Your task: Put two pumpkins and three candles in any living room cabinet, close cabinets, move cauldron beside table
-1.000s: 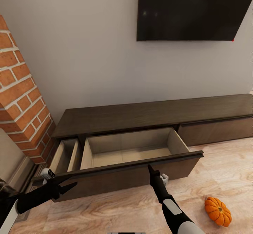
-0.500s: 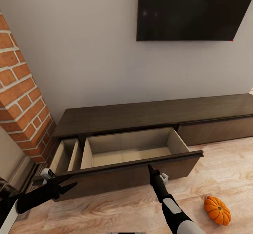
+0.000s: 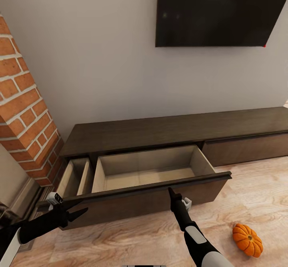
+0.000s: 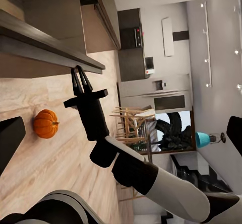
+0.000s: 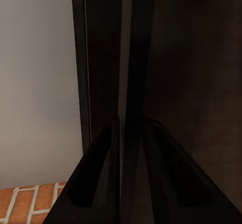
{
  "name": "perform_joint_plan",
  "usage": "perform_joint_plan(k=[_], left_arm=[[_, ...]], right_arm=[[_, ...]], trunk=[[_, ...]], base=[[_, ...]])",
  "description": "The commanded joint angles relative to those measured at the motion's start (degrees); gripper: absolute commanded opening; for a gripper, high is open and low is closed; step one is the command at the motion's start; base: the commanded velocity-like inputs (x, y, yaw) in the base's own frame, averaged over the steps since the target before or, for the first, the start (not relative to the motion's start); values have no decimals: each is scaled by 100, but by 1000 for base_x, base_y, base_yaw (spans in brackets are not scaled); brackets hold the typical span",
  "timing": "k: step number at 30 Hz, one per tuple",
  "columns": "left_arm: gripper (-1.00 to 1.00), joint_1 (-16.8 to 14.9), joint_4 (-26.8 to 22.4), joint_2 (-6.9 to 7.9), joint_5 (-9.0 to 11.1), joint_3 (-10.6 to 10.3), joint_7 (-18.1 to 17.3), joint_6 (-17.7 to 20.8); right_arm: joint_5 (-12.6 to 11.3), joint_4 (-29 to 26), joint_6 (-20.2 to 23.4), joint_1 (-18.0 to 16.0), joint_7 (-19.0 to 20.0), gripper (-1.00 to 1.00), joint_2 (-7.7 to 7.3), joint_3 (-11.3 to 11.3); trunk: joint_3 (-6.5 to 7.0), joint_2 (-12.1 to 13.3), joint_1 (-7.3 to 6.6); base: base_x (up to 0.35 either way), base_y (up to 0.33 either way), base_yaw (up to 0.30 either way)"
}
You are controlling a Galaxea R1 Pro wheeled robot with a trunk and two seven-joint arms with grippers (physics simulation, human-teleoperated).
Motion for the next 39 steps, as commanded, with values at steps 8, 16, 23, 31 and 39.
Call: perform_joint_plan(k=[8, 16, 23, 31, 39], left_arm=[[100, -1, 1, 0, -3, 1, 0, 0], [100, -1, 1, 0, -5, 1, 0, 0], [100, -1, 1, 0, -5, -1, 1, 0], [100, -1, 1, 0, -9, 1, 8, 0], [100, -1, 27, -5, -28, 2, 85, -5]], right_arm=[[69, 1, 20, 33, 121, 100, 123, 176], [69, 1, 25, 33, 121, 100, 123, 176], [69, 1, 25, 33, 121, 100, 123, 176], [84, -7, 35, 33, -86, 100, 123, 184], [78, -60, 913, 11, -1811, 100, 123, 185]], trunk=[[-1, -1, -1], [-1, -1, -1], [-1, -1, -1], [-1, -1, -1], [-1, -1, -1]], base=[[0, 0, 0], [-17, 0, 0], [-210, 0, 0], [-307, 0, 0], [-306, -49, 0]])
